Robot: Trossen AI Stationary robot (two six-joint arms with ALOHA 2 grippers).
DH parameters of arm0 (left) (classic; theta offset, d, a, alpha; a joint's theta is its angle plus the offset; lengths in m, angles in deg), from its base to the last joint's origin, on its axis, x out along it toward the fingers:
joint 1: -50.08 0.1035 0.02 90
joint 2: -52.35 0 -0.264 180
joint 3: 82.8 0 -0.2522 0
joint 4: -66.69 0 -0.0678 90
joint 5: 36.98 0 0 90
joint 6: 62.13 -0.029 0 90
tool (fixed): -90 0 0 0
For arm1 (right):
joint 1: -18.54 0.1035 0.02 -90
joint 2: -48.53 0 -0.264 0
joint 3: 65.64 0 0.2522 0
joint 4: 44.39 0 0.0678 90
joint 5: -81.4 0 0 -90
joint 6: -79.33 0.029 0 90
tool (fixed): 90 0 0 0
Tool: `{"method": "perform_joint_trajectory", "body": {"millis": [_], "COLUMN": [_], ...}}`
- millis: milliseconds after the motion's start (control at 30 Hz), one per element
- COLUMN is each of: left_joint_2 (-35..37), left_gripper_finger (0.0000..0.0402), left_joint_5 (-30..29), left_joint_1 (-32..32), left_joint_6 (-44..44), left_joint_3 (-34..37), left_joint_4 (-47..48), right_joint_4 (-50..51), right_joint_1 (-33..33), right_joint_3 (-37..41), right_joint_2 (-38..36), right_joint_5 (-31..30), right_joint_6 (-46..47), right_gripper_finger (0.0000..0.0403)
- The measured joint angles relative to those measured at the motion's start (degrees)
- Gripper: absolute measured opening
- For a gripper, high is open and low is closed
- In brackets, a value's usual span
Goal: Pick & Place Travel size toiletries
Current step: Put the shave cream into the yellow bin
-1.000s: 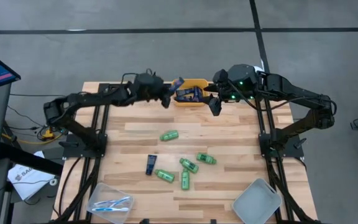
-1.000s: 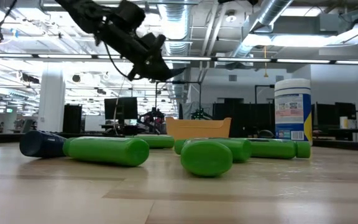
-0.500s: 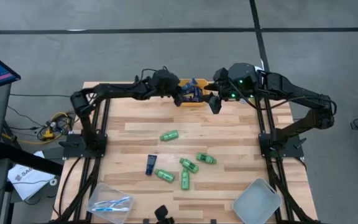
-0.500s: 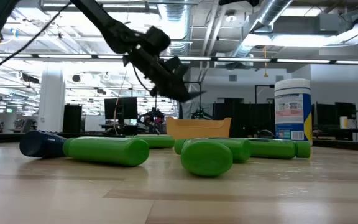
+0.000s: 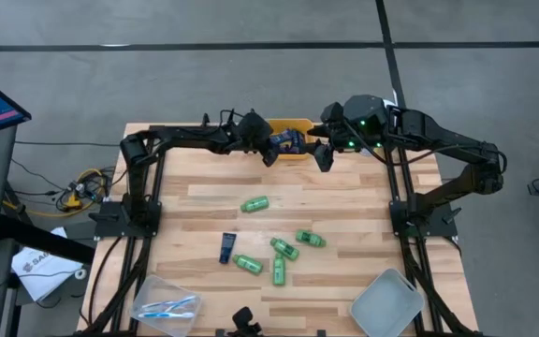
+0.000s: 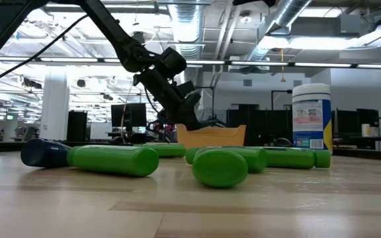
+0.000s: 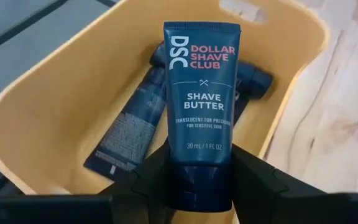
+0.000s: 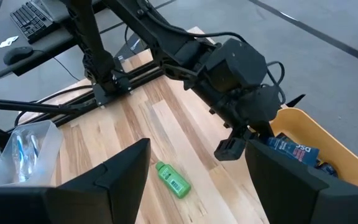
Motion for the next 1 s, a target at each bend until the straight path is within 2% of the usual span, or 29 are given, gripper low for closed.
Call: {"method": "perform_joint_trajectory", "body": {"millis": [333, 467, 600, 767, 900, 1000], "left_joint_2": [-0.17, 0.56, 4.84, 16.73, 27.52, 35.81], "left_gripper_finger": [0.0145, 0.0187, 0.0243, 0.0291, 0.0297, 0.0294], "left_joint_5": [-1.3, -1.2, -1.19, -1.34, -0.15, -0.21], "left_joint_1": [0.0, -0.67, -1.5, -4.31, -10.05, -16.21], "left_joint_6": [-2.68, -6.33, -7.7, -2.78, 1.27, 9.03], "left_joint_3": [-0.02, 0.05, -0.01, 0.0, 0.98, 4.19], "left_joint_4": [-0.01, 0.67, 1.31, 17.08, 34.17, 43.12], "right_joint_4": [0.17, 0.17, 0.17, 0.43, 0.42, 0.42], "right_joint_1": [0.02, 0.02, 0.02, -0.02, -0.02, -0.25], "right_joint_3": [0.02, 0.0, 0.0, 0.02, 0.01, 0.0], "right_joint_2": [0.0, 0.0, 0.0, 0.0, 0.0, 0.0], "right_joint_5": [0.0, 0.0, -0.01, -0.01, -0.01, 0.0], "right_joint_6": [-0.14, -0.47, -0.9, -0.93, -1.06, -1.07], "right_gripper_finger": [0.0255, 0.0255, 0.0255, 0.0255, 0.0255, 0.0255]}}
